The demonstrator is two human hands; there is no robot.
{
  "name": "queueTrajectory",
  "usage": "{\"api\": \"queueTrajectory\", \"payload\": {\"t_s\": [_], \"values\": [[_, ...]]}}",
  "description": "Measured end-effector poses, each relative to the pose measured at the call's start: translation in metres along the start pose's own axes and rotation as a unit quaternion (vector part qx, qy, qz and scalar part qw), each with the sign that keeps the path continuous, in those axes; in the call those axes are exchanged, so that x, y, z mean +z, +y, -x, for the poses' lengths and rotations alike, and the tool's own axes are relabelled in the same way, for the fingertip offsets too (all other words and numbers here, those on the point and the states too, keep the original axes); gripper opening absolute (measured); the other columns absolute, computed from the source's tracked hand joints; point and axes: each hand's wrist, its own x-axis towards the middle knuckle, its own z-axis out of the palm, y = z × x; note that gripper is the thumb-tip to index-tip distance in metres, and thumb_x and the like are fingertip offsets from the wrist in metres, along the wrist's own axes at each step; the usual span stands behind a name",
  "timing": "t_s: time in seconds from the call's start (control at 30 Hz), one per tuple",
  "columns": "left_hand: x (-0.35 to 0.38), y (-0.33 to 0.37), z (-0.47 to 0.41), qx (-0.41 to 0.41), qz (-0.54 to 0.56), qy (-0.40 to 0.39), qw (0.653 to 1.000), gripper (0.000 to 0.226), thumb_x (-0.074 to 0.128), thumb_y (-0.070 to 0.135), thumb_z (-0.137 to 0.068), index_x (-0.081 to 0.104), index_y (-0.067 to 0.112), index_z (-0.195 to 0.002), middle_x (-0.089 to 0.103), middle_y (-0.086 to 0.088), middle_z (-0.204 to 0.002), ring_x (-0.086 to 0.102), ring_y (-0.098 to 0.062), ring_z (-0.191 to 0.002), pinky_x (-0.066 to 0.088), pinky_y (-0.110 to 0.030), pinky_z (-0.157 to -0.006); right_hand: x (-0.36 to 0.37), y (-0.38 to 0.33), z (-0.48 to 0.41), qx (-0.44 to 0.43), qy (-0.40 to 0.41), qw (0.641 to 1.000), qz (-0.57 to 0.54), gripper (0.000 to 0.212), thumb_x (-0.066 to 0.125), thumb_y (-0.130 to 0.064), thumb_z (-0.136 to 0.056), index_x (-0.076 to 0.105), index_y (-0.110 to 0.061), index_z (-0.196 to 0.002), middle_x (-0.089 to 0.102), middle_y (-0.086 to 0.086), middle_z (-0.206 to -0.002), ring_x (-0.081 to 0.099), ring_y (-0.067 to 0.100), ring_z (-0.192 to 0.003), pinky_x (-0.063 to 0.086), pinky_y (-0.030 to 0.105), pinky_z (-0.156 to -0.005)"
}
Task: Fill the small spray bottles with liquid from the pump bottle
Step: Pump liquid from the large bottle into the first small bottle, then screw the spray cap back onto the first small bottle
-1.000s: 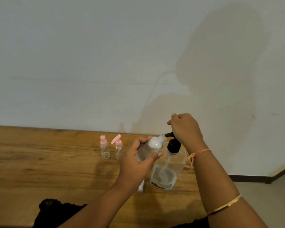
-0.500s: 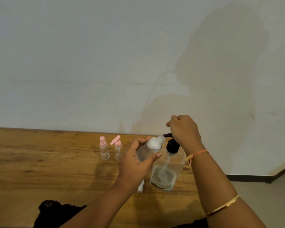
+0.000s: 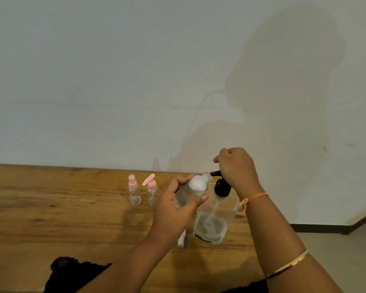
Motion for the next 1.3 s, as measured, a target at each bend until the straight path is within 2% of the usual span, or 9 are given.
{"api": "queueTrajectory", "payload": {"t_s": [0.13, 0.3, 0.47, 0.73, 0.83, 0.97, 1.03, 1.13, 1.3], "values": [[-0.001, 0.000, 0.000, 0.001, -0.006, 0.002, 1.000, 0.037, 0.073, 0.037, -0.064, 0.058, 0.035, -0.098, 0.063, 0.022, -0.102, 0.057, -0.001, -0.102, 0.044, -0.010, -0.082, 0.003, 0.002, 0.002, 0.008, -0.010, 1.000, 0.013, 0.041, 0.033, -0.026, -0.094, 0.069, -0.010, -0.082, 0.062, 0.003, -0.081, 0.055, 0.027, -0.092, 0.044, 0.048, -0.091], [0.000, 0.004, 0.000, -0.015, 0.009, -0.019, 1.000, 0.032, 0.071, 0.029, -0.071, 0.057, 0.032, -0.099, 0.063, 0.024, -0.098, 0.054, 0.008, -0.098, 0.041, -0.004, -0.076, -0.005, -0.006, 0.006, 0.041, -0.075, 0.978, -0.188, 0.036, 0.038, -0.016, -0.094, 0.072, -0.009, -0.081, 0.059, -0.006, -0.083, 0.052, 0.010, -0.075, 0.040, 0.027, -0.060], [-0.002, 0.003, -0.001, -0.037, 0.014, -0.035, 0.999, 0.037, 0.066, 0.038, -0.069, 0.055, 0.033, -0.104, 0.061, 0.018, -0.104, 0.054, 0.010, -0.097, 0.044, -0.005, -0.074, -0.013, -0.009, 0.007, 0.064, -0.082, 0.965, -0.241, 0.040, 0.037, -0.020, -0.094, 0.068, -0.013, -0.069, 0.069, 0.001, -0.103, 0.058, 0.021, -0.102, 0.032, 0.027, -0.066], [-0.019, -0.001, -0.001, -0.046, -0.044, -0.007, 0.998, 0.032, 0.073, 0.026, -0.076, 0.055, 0.035, -0.100, 0.062, 0.015, -0.103, 0.057, 0.000, -0.098, 0.047, -0.010, -0.077, -0.036, -0.002, 0.025, -0.005, -0.014, 0.960, -0.281, 0.033, 0.044, -0.027, -0.097, 0.068, -0.015, -0.076, 0.069, -0.001, -0.096, 0.061, 0.015, -0.100, 0.038, 0.019, -0.071], [-0.027, -0.002, 0.002, -0.061, -0.057, 0.017, 0.996, 0.033, 0.076, 0.027, -0.073, 0.055, 0.036, -0.097, 0.063, 0.011, -0.102, 0.059, -0.008, -0.098, 0.050, -0.021, -0.079, -0.038, -0.002, 0.043, -0.086, 0.029, 0.968, -0.234, 0.024, 0.050, -0.024, -0.095, 0.070, -0.015, -0.083, 0.068, -0.002, -0.089, 0.059, 0.009, -0.084, 0.044, 0.019, -0.069], [-0.037, 0.000, 0.006, -0.083, -0.088, 0.033, 0.992, 0.035, 0.078, 0.024, -0.072, 0.051, 0.037, -0.091, 0.061, 0.015, -0.097, 0.058, -0.004, -0.094, 0.047, -0.018, -0.072, -0.033, -0.008, 0.071, -0.255, 0.104, 0.946, -0.170, 0.011, 0.056, -0.015, -0.092, 0.066, -0.015, -0.087, 0.061, -0.011, -0.086, 0.056, -0.010, -0.081, 0.040, 0.004, -0.068], [-0.042, -0.005, 0.008, -0.114, -0.092, 0.036, 0.989, 0.037, 0.080, 0.024, -0.070, 0.052, 0.035, -0.091, 0.063, 0.013, -0.097, 0.060, -0.007, -0.094, 0.051, -0.026, -0.079, -0.024, -0.010, 0.084, -0.320, 0.112, 0.933, -0.125, 0.013, 0.055, -0.016, -0.090, 0.067, -0.013, -0.089, 0.061, -0.010, -0.084, 0.058, -0.005, -0.080, 0.044, 0.007, -0.071], [-0.048, -0.014, 0.011, -0.173, -0.078, 0.040, 0.981, 0.043, 0.082, 0.021, -0.067, 0.056, 0.022, -0.102, 0.066, 0.003, -0.104, 0.062, -0.014, -0.099, 0.053, -0.036, -0.087, -0.007, -0.012, 0.103, -0.302, 0.064, 0.948, -0.072, 0.015, 0.054, -0.018, -0.090, 0.068, -0.011, -0.090, 0.065, -0.003, -0.084, 0.060, 0.008, -0.079, 0.052, 0.025, -0.071], [-0.054, -0.021, 0.011, -0.213, -0.081, 0.036, 0.973, 0.044, 0.081, 0.018, -0.069, 0.056, 0.013, -0.105, 0.065, 0.002, -0.104, 0.061, -0.013, -0.096, 0.052, -0.027, -0.076, 0.026, -0.004, 0.112, -0.199, -0.118, 0.962, 0.146, 0.022, 0.047, -0.020, -0.092, 0.064, -0.007, -0.088, 0.065, 0.007, -0.082, 0.058, 0.020, -0.072, 0.048, 0.031, -0.064]]}}
